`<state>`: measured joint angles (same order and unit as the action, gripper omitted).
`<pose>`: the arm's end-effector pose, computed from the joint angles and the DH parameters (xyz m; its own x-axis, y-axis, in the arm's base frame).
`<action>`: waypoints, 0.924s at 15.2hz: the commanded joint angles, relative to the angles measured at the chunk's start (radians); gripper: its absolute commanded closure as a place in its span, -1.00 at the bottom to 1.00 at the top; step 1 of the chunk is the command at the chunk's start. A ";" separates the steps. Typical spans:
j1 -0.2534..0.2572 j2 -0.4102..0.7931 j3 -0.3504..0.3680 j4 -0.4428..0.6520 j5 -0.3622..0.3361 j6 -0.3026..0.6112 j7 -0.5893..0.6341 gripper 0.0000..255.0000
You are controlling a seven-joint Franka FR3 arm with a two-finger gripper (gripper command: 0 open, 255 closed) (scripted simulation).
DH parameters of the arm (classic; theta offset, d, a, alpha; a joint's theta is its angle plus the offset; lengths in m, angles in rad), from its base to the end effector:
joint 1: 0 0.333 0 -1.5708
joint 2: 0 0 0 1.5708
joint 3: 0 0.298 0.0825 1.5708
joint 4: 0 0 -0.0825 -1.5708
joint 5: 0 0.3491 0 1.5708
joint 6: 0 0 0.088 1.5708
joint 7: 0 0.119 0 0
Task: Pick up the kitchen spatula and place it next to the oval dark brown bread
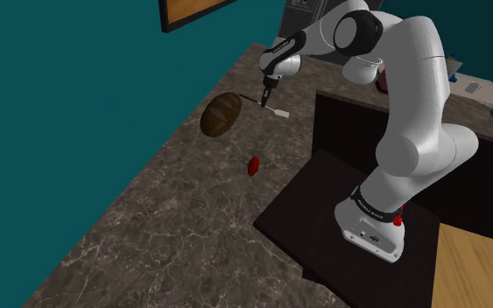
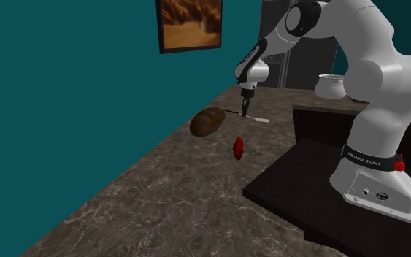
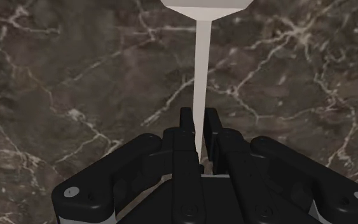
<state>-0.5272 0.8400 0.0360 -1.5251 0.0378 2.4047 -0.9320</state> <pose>0.5922 -0.3201 0.1641 0.9188 0.3893 0.0659 0.3902 -0.9207 -0.0006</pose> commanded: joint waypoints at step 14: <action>-0.004 -0.096 0.000 -0.029 0.001 -0.067 0.000 -1.00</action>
<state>-0.5289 0.7582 0.0364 -1.5446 0.0381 2.3438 -0.9298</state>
